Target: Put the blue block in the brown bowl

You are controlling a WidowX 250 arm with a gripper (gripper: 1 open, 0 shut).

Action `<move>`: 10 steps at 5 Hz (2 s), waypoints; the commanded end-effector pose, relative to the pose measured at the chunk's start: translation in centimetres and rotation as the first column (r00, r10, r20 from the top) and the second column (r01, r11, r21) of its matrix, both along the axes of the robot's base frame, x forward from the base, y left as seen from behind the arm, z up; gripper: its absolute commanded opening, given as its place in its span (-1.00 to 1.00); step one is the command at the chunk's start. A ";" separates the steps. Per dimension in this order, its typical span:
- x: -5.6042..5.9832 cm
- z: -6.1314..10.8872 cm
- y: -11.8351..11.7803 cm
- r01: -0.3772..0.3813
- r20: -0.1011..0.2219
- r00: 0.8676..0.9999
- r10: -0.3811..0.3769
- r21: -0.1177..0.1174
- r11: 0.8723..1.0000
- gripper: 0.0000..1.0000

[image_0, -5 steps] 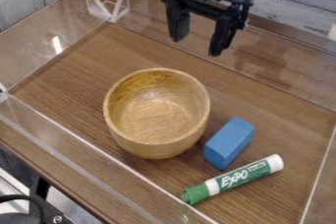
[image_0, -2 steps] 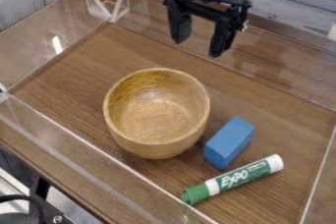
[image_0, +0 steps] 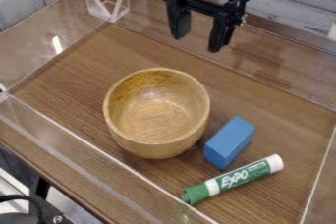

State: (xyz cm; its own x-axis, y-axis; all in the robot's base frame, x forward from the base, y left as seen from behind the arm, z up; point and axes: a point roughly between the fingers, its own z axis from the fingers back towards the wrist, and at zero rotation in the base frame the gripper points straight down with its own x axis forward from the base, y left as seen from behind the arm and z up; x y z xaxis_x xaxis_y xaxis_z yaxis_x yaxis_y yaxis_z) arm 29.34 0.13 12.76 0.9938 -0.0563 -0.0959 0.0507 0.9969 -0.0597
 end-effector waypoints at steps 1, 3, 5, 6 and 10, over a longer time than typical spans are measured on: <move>0.7 2.5 0.2 -0.012 0.093 0.996 0.012 -0.004 1.000 1.00; 0.6 2.7 0.1 -0.016 0.101 0.995 0.017 -0.013 1.000 1.00; 0.5 2.7 0.2 -0.013 0.104 0.994 0.015 -0.018 1.000 1.00; 0.3 2.7 0.0 -0.013 0.100 0.995 0.015 -0.022 1.000 1.00; -0.3 2.1 -0.6 -0.004 0.066 0.998 0.006 -0.028 1.000 1.00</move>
State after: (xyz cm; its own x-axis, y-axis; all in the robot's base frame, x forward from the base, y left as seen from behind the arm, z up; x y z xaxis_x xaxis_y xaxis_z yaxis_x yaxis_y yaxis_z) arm 28.85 -0.25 13.32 0.9958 -0.0446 -0.0801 0.0377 0.9956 -0.0862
